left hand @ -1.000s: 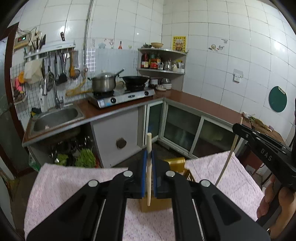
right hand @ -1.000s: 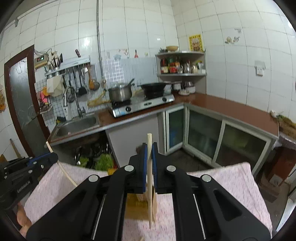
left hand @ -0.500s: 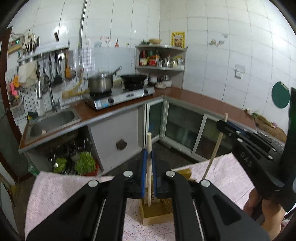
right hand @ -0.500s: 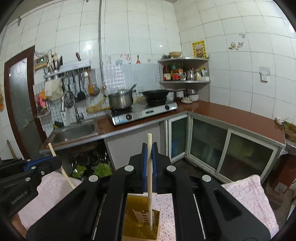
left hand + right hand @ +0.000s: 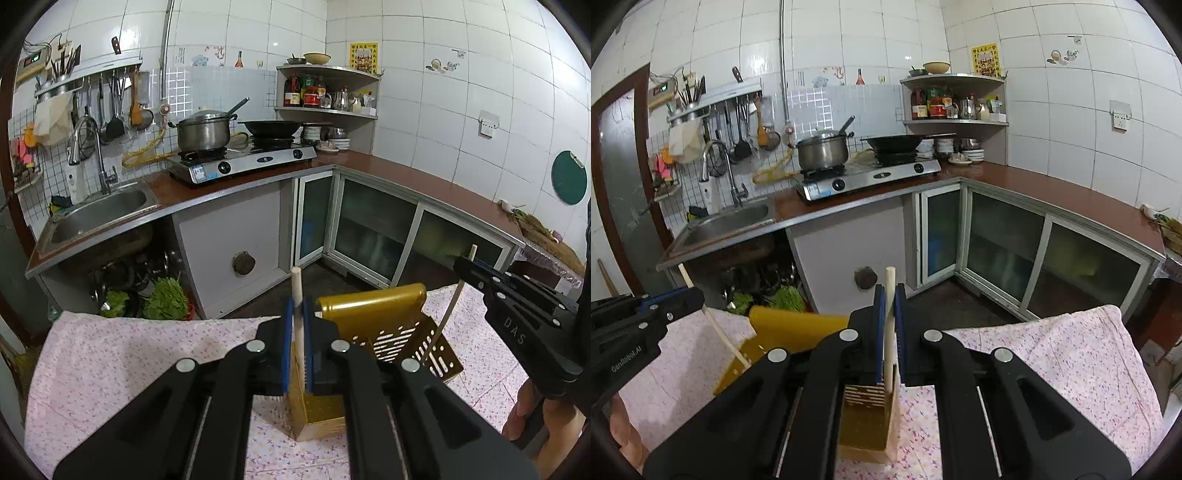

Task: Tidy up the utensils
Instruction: 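Lower the chopsticks into the holder and open both tools, then grasp another chopstick with the left tool while the right tool grasps one too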

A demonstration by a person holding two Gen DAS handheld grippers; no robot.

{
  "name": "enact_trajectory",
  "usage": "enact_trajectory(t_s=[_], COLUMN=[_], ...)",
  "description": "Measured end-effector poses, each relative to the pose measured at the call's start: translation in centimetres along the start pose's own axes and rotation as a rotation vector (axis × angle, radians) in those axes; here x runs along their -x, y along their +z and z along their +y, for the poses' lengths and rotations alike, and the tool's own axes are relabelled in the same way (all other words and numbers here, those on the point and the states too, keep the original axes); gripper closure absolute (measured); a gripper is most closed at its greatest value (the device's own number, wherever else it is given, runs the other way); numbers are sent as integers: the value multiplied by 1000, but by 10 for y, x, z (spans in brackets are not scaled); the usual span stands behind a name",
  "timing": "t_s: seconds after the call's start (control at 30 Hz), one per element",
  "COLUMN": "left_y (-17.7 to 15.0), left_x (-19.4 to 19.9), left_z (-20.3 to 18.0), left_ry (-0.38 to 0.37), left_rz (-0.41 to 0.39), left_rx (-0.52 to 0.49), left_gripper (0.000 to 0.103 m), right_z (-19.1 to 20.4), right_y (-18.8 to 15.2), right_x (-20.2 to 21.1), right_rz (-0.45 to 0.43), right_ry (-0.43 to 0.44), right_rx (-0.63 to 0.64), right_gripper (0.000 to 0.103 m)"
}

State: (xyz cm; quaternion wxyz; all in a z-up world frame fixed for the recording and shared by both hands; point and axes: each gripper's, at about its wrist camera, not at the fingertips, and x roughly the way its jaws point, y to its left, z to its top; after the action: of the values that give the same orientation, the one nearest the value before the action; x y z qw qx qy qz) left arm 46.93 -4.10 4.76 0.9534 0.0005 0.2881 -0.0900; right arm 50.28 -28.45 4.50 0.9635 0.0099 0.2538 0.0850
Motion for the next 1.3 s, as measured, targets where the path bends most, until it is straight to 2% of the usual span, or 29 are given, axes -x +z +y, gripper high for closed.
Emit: enact_trajectory(t_s=[0.17, 0.33, 0.37, 0.4, 0.43, 0.47, 0.53, 0.7, 1.03, 1.3], left_y=[-4, 9, 12, 15, 18, 19, 20, 9, -59, -124], left_x=[3, 28, 34, 42, 53, 61, 81, 105, 129, 114], left_z=[6, 8, 7, 7, 7, 5, 4, 6, 17, 9], left_ry=[-18, -53, -53, -49, -36, -17, -1, 27, 67, 66], left_rz=[11, -3, -11, -22, -43, -68, -103, -88, -35, 89], left_rx=[20, 40, 39, 37, 39, 39, 19, 13, 37, 45], left_gripper=[96, 95, 90, 65, 48, 27, 25, 24, 22, 21], right_z=[-3, -12, -13, -14, -15, -17, -21, -31, -53, -52], right_y=[-4, 4, 7, 10, 13, 16, 19, 6, -72, -145], right_x=[-1, 22, 29, 37, 45, 53, 68, 95, 126, 126], right_rz=[23, -1, -12, -22, -31, -39, -44, -21, 99, 257], right_ry=[24, 35, 34, 36, 37, 35, 27, -8, -50, -27], right_rx=[-24, -46, -46, -46, -47, -50, -52, -39, -84, -131], right_gripper=[95, 65, 63, 62, 60, 60, 59, 59, 59, 59])
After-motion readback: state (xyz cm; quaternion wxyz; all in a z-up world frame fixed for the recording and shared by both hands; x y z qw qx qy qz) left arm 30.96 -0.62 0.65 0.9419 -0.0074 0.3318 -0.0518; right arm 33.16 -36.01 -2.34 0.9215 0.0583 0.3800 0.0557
